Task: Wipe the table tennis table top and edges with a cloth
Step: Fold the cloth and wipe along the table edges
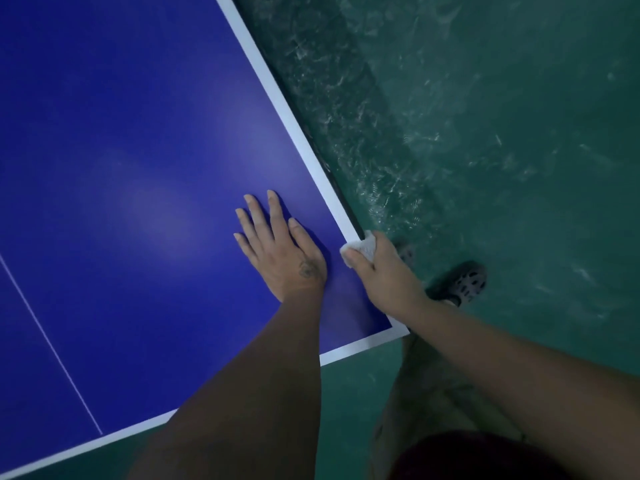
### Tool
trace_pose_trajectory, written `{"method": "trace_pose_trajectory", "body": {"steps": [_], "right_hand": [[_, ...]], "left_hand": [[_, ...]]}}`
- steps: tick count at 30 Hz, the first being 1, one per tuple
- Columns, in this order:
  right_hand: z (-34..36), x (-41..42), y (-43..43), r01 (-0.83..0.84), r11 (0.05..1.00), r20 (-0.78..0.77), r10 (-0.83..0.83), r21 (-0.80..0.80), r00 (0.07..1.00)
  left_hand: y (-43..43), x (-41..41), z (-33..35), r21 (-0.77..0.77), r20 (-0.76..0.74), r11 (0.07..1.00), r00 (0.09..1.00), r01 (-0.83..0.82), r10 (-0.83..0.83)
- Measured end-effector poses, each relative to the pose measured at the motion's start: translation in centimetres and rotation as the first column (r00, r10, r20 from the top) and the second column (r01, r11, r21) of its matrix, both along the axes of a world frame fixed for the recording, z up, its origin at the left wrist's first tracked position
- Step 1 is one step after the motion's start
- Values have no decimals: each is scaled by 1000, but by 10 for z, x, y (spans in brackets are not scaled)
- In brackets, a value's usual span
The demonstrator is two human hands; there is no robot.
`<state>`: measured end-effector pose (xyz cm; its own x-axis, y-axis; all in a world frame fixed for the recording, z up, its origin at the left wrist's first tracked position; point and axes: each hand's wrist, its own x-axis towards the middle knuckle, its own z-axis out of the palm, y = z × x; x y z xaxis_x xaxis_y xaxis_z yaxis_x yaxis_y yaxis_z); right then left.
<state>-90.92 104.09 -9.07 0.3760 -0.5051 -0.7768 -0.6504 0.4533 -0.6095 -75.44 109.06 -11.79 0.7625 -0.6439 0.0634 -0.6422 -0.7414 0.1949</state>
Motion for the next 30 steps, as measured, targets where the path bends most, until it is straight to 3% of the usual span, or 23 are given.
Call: {"method": "trace_pose_trajectory", "body": {"steps": [9, 18, 26, 30], "right_hand": [[-7, 67, -69, -27, 999, 89, 31, -44, 996], [-6, 17, -19, -31, 999, -26, 32, 31, 999], [-7, 102, -111, -81, 996, 75, 83, -24, 994], [-4, 93, -111, -124, 992, 80, 126, -22, 989]], "left_hand": [[-1, 1, 2, -31, 8, 999, 1000, -13, 13], [-2, 0, 8, -20, -12, 1000, 1000, -25, 24], [-2, 1, 12, -29, -34, 999, 999, -21, 20], [-3, 1, 14, -20, -43, 999, 999, -28, 28]]}}
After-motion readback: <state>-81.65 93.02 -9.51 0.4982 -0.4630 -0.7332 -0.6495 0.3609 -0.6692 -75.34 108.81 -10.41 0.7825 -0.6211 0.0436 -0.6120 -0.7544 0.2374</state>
